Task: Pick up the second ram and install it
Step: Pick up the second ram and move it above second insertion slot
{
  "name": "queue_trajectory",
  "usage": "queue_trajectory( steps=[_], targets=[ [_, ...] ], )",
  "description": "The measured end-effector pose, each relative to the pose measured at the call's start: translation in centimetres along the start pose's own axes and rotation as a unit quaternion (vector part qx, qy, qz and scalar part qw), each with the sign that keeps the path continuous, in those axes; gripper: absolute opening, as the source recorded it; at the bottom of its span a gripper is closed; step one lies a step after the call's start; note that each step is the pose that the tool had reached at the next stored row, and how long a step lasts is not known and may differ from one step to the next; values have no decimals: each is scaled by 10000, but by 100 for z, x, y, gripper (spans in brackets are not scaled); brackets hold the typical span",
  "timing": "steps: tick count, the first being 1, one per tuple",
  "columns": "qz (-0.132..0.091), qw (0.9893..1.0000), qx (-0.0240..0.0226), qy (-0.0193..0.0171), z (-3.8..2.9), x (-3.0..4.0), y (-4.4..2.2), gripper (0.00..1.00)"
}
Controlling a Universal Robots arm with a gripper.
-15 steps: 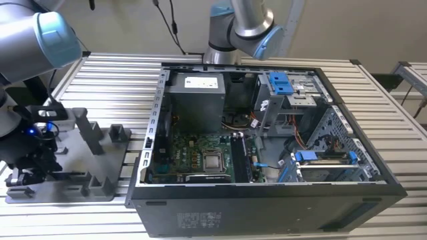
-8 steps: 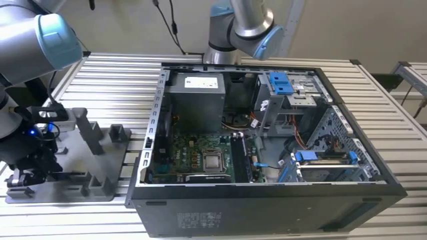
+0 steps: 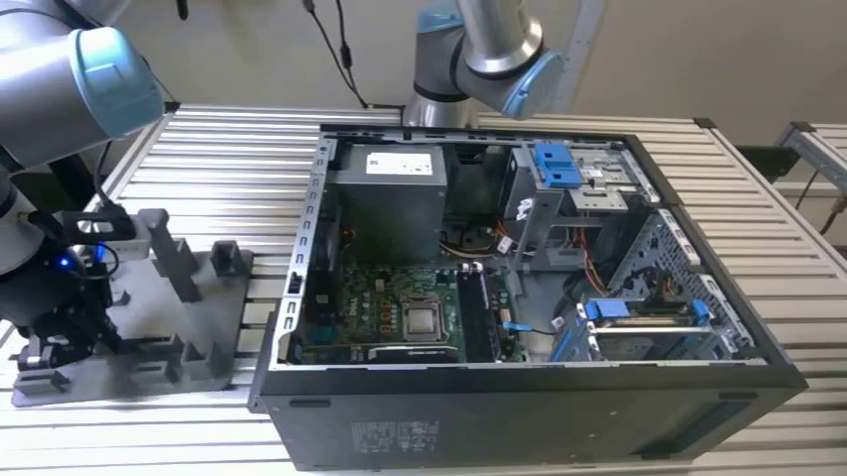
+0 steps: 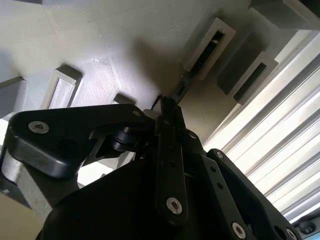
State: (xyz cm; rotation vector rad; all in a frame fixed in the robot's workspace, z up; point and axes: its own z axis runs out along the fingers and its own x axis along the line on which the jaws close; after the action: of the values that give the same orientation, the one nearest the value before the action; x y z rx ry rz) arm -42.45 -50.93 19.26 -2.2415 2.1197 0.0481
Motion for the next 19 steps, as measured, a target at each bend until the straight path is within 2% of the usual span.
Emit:
queue_trajectory(
  steps=[13,19],
  targets=[
    [0,10000,0,-1,-2,0,-1,14],
    [0,10000,-1,0,-53,-3,-1,14]
  ],
)
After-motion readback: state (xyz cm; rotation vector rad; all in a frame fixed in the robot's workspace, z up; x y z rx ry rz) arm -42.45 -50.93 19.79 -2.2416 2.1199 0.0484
